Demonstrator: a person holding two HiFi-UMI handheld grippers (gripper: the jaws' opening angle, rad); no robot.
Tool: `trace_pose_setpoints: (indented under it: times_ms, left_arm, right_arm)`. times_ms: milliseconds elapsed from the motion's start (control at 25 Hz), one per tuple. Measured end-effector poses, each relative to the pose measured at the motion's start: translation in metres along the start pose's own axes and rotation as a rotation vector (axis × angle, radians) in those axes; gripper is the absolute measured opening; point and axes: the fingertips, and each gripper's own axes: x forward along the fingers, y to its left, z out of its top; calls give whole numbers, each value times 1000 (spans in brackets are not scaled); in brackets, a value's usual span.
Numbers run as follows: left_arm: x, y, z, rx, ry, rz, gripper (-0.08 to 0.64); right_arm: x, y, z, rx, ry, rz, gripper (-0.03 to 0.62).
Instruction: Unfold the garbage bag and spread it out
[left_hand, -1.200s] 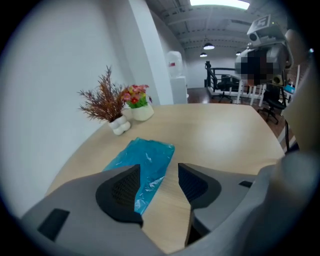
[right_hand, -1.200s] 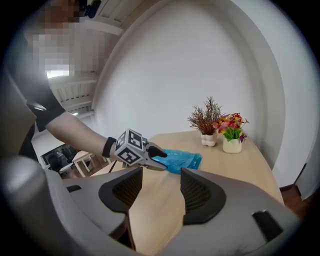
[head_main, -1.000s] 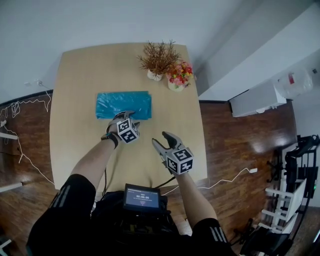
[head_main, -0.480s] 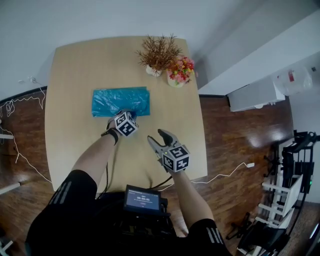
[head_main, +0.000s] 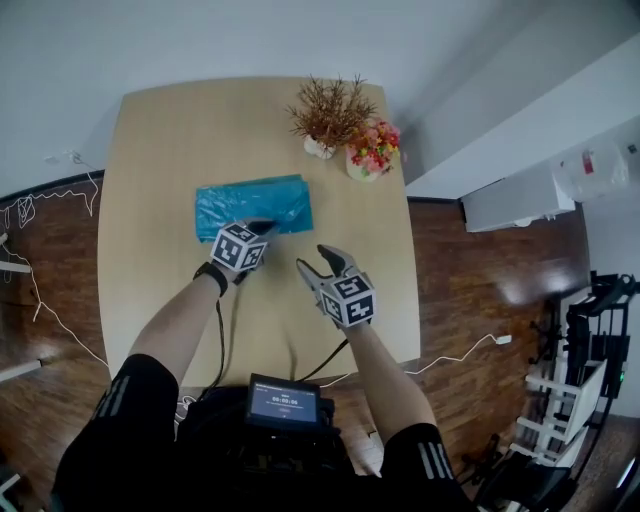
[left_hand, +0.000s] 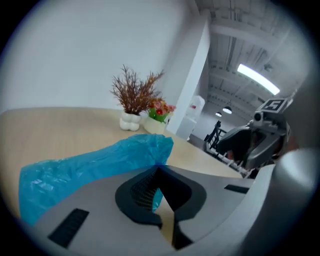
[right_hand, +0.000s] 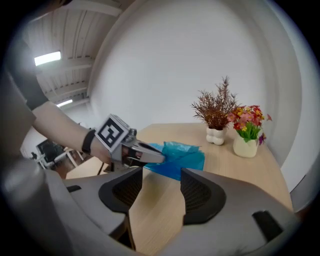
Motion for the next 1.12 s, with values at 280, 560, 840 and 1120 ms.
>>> trace_pose_setpoints:
  times_ms: [280, 560, 840, 1120]
  left_arm:
    - [-44, -9, 20, -39, -144, -73, 0]
    - [-60, -5, 22, -95, -218, -79, 0]
    - [-62, -2, 19, -111, -243, -75, 0]
    - [-76, 13, 24, -151, -286, -23, 0]
  right_arm:
    - [73, -28, 1, -149, 146, -6, 238]
    - [134, -52, -37, -172, 321, -41, 238]
    - [150, -63, -54, -128, 355, -63, 186]
    - [147, -46, -48, -195, 349, -69, 25]
